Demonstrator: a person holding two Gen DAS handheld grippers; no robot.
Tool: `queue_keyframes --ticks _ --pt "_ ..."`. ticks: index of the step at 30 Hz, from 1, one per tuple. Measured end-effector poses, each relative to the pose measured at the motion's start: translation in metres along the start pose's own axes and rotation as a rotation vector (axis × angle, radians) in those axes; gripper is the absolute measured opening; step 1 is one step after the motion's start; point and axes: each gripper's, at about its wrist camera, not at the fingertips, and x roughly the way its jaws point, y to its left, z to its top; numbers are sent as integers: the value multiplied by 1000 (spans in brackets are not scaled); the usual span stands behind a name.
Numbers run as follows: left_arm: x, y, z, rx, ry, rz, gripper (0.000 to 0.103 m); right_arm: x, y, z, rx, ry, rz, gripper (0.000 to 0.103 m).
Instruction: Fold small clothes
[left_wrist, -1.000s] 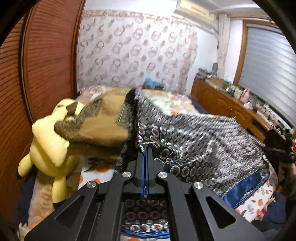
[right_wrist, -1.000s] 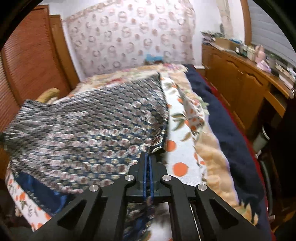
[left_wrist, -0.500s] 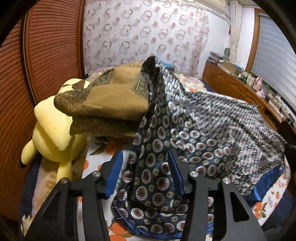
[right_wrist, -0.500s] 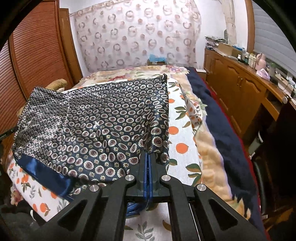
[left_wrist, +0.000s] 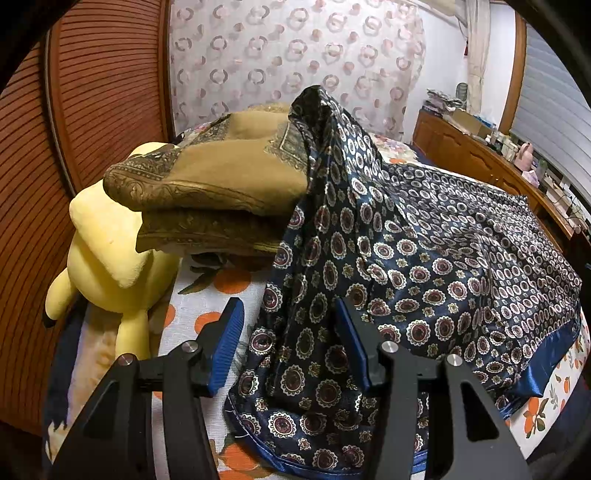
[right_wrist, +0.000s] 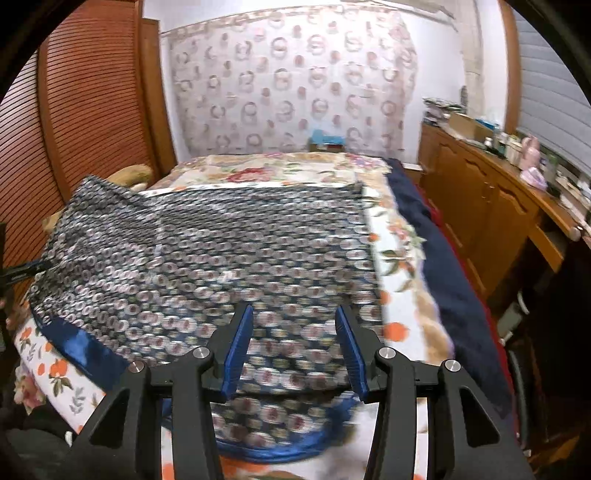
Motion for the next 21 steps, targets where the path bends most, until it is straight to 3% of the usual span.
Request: queue_keyframes --ticks 10,21 --pt "6 -4 -1 16 23 1 53 43 51 -13 -97 105 120 52" --pt "13 -2 -1 7 44 -15 53 70 58 -15 -148 152 77 55"
